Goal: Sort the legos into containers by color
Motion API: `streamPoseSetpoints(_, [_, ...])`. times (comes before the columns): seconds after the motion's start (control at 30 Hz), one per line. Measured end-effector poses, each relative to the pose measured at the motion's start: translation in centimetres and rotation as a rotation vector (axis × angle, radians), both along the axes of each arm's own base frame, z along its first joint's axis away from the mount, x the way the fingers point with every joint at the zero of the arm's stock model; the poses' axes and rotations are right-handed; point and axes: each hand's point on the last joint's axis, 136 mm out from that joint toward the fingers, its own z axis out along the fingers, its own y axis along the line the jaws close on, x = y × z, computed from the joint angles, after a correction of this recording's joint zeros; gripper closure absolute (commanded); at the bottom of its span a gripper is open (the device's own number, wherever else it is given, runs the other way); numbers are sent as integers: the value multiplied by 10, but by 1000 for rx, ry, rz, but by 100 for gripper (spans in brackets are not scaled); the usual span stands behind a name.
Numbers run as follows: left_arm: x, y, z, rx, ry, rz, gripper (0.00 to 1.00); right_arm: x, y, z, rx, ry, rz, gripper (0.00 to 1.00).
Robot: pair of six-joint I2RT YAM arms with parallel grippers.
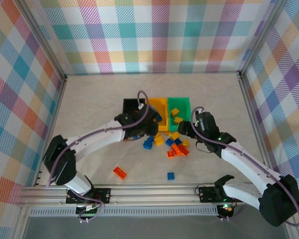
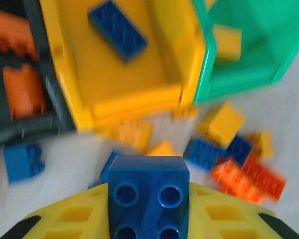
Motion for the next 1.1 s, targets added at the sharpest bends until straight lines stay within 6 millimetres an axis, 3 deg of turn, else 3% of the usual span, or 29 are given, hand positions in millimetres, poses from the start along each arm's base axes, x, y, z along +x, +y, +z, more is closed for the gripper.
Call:
streamPoseSetpoints(0.17, [60,-16,-10,25,-9,60,67,-3,-1,3,5,-8,-1,23])
streamPoseSetpoints(0.27, [80,-21,-27,74,0,83,66,-5,-3,4,11,-15,-2,23])
streamPoseSetpoints(0.37, [89,-21,-43,113,20,95,58,-7,-4,6,12,-17,-2,23])
streamPoseSetpoints(0.43, [91,-21,-51,131,35,100,40,-7,-4,6,13,-18,-2,22])
streamPoseSetpoints(0.5, [92,-23,-55,139,46,97,29,-7,-4,6,12,-16,-2,22])
streamPoseSetpoints(0.63, [93,-30,-50,117,43,86,21,-8,-4,7,14,-20,-2,21])
streamPoseSetpoints(0.8, [78,-32,-31,81,22,60,14,-8,-4,8,17,-21,1,21])
streamPoseSetpoints(0.97, [29,-24,-1,1,-11,10,9,-9,1,8,34,-19,21,21])
streamPoseSetpoints(1.1, [-9,-7,-3,-45,-3,-13,3,-12,4,3,46,-3,42,21])
